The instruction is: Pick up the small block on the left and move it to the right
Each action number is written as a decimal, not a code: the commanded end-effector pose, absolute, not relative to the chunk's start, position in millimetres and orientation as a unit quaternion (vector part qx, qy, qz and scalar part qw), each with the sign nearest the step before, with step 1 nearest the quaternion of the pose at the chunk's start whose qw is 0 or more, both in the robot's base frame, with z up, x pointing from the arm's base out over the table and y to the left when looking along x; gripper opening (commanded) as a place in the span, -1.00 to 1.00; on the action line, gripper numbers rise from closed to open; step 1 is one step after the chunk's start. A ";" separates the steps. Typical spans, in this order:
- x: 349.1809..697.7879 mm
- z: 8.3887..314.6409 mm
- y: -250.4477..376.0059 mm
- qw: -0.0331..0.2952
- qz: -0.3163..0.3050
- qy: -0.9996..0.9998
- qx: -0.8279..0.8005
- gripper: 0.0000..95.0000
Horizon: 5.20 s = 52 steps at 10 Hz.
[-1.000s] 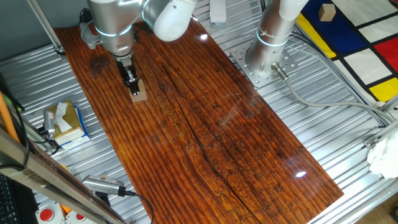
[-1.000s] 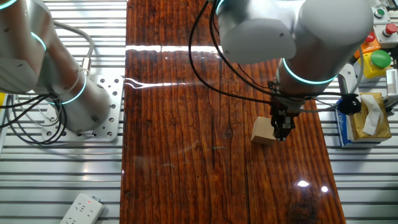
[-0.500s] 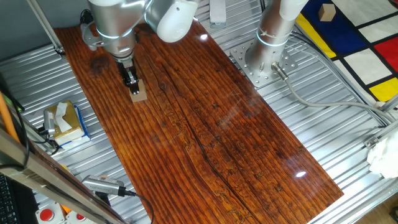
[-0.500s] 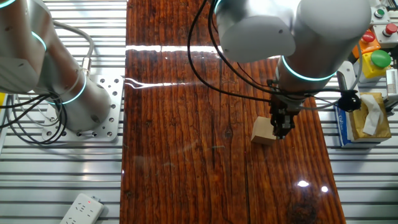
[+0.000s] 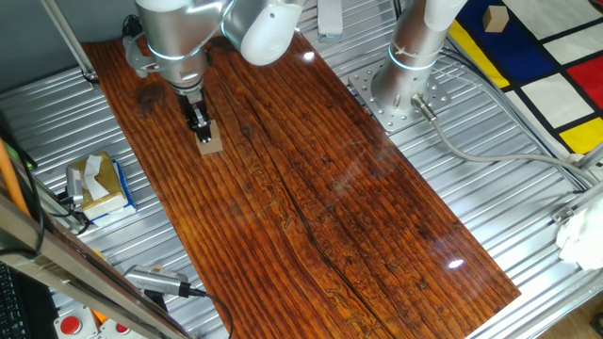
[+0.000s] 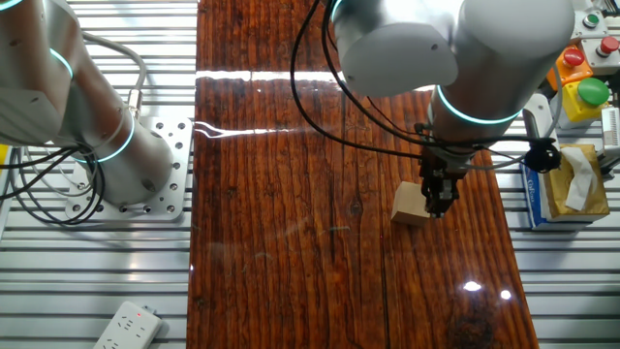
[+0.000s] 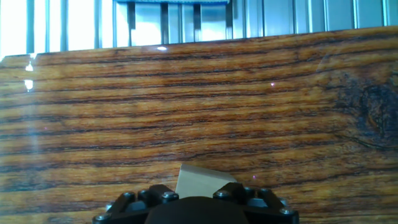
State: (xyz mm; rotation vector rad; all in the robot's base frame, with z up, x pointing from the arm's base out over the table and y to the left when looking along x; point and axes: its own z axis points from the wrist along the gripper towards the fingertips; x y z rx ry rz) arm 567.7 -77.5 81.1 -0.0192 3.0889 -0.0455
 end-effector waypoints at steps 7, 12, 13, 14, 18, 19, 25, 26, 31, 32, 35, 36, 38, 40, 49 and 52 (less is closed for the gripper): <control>567.8 81.1 -77.6 0.030 -0.018 0.999 -0.018 1.00; 567.0 81.2 -78.1 0.026 -0.026 0.999 -0.009 0.60; 566.8 81.1 -78.7 0.026 -0.026 0.999 -0.007 0.60; 566.6 81.1 -79.5 0.025 -0.026 0.999 -0.008 0.60; 562.7 72.2 -85.3 0.018 -0.024 0.999 -0.028 0.60; 560.3 70.9 -86.3 0.018 -0.020 0.999 -0.046 1.00; 561.9 62.1 -92.9 0.018 -0.020 0.995 -0.092 1.00; 562.7 60.0 -94.4 0.018 -0.020 0.995 -0.095 1.00; 564.6 54.5 -98.3 0.016 -0.019 0.994 -0.102 1.00; 564.7 54.1 -98.5 0.016 -0.019 0.995 -0.101 1.00; 567.6 51.4 -95.4 0.018 -0.014 0.995 -0.094 1.00; 568.2 50.3 -94.2 0.019 -0.014 0.996 -0.088 1.00; 566.8 48.2 -92.9 0.019 -0.015 0.998 -0.059 1.00; 566.3 47.6 -92.6 0.018 -0.015 1.000 -0.016 1.00; 568.8 39.0 -97.3 0.015 0.042 0.992 0.119 0.60; 567.6 39.5 -96.5 0.010 0.061 0.991 0.123 0.60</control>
